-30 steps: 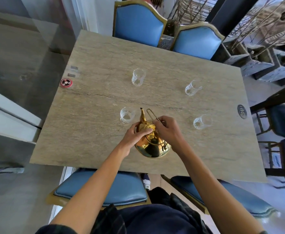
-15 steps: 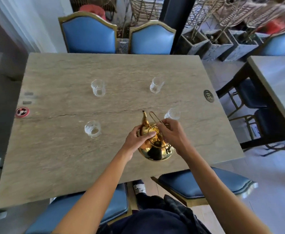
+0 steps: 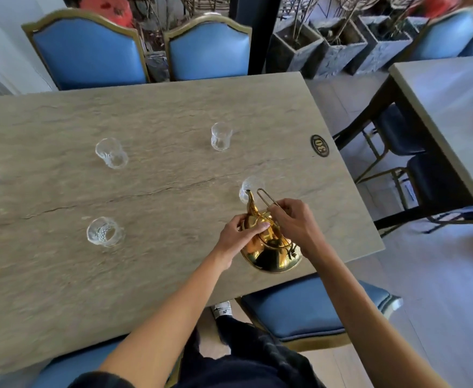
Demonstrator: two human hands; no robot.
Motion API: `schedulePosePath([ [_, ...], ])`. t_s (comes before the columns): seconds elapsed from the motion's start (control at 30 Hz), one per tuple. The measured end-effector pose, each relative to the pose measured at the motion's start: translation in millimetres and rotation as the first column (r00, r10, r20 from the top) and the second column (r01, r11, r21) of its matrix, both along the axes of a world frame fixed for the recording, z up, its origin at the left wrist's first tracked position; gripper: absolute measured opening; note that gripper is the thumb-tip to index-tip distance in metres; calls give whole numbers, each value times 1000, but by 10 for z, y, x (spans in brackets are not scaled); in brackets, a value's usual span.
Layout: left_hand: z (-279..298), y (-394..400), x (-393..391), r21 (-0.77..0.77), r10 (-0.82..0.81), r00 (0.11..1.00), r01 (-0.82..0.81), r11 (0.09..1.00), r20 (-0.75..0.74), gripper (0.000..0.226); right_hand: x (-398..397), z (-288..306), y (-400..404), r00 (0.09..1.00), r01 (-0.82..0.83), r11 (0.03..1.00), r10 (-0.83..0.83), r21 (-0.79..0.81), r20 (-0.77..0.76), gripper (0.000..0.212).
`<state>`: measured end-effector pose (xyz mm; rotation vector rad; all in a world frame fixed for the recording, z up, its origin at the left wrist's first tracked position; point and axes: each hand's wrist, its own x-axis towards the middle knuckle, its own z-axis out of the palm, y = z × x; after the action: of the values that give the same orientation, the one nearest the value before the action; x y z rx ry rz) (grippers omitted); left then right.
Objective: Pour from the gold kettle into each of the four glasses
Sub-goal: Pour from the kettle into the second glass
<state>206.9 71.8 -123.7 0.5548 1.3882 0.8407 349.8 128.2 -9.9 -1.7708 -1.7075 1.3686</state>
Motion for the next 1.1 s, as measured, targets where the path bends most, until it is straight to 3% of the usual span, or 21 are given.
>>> schedulePosePath([
  [0.17,4,203,184,-21,-28,999,29,999,21,67,99,-14,267,998,-41,998,39,48,51,35],
  [0.5,-30,504,368,-118,26,998,-20,993,54,66,10,2,731,986,-84,994,73,66,153,31],
  [0.7,6,549,393,-151,4,998,6,988,66,57,-7,-29,829,987,-35,999,31,19,160,30],
  [1.1,-71,495,479,-166,-30,995,45,985,95,61,13,-30,840,971,-80,997,82,-17,224,27],
])
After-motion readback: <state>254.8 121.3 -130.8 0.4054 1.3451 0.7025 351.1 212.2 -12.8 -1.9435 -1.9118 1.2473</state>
